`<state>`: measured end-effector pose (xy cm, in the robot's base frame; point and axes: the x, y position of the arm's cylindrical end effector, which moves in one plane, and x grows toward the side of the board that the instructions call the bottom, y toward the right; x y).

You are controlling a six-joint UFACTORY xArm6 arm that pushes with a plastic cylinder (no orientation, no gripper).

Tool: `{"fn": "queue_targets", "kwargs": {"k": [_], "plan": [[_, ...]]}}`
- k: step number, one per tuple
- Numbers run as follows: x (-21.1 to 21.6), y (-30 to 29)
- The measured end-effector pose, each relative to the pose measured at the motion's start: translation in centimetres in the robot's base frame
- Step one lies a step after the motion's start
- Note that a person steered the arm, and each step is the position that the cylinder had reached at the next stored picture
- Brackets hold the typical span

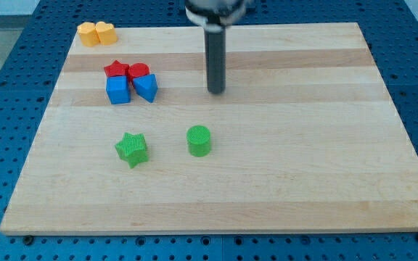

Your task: Drag the green circle towards the top center

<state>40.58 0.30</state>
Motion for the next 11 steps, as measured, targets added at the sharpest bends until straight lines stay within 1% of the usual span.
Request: {"fn": "queue_targets", "kwargs": {"k": [1,2,3,4,5,6,7,8,9,10,11], "plan": [[8.9,0.4],[16.5,-2.1],[18.1,-9.3],[16.6,-12.4],[13.6,-9.0],[10.3,-4.0],[6.3,-0.3],[3.3,-0.3],[3.1,-0.3],[-0.1,-0.3],[-5.3,-0.3]]}}
